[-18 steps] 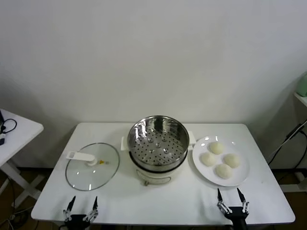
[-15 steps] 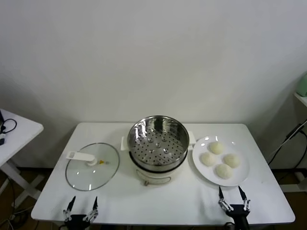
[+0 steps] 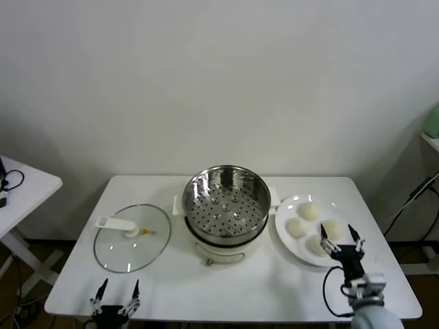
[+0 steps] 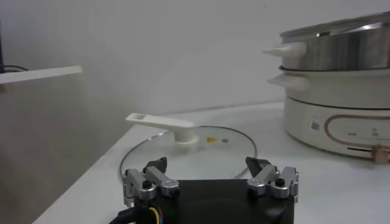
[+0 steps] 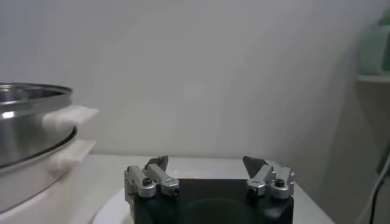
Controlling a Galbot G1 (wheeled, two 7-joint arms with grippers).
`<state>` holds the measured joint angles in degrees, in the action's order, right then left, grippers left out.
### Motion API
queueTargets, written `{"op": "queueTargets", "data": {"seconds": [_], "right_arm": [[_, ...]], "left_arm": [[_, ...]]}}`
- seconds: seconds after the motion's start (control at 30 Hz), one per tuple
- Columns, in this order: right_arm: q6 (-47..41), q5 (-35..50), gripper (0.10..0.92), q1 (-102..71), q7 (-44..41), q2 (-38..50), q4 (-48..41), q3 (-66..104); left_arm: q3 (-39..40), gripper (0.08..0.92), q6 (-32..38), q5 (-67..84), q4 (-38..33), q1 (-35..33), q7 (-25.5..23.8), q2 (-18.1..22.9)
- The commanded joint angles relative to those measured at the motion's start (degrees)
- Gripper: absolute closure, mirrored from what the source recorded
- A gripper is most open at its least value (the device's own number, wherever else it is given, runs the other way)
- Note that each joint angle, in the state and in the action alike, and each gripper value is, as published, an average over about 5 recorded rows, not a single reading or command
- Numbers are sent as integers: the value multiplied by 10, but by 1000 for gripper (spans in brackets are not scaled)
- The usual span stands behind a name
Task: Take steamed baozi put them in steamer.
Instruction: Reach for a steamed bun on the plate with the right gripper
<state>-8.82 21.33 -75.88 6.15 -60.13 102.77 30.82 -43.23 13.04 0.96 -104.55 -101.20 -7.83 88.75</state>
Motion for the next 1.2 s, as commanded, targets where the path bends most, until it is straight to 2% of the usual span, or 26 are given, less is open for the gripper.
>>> {"op": "queueTargets", "data": {"seconds": [0.03, 0.17, 0.33, 0.53, 0.67, 0.83, 0.97, 1.2], "right_arm": [[-162, -9, 203, 125, -14, 72, -6, -24], [-214, -46, 203, 206, -69, 127, -47, -85], [-238, -137, 203, 288, -208, 202, -89, -160], [-132, -284, 203, 400, -404, 288, -139, -263], [-80, -310, 203, 519, -487, 323, -187, -392], [-28, -323, 203, 709, -568, 309, -275, -580], [35, -302, 203, 838, -639, 267, -357, -718], [92, -255, 203, 953, -707, 172, -487, -859]], "left_arm": [[0, 177, 3, 1, 1, 0, 0, -1], [1, 177, 5, 1, 2, 0, -1, -3], [3, 177, 6, 1, 1, 0, -1, -6], [3, 177, 8, -1, -1, -1, -3, -9], [3, 177, 8, 0, -4, 0, -3, -9], [3, 177, 12, 0, -5, 0, -3, -9], [3, 177, 15, -1, -3, 0, -3, -10], [3, 177, 22, -9, 1, -4, -3, -6]]}}
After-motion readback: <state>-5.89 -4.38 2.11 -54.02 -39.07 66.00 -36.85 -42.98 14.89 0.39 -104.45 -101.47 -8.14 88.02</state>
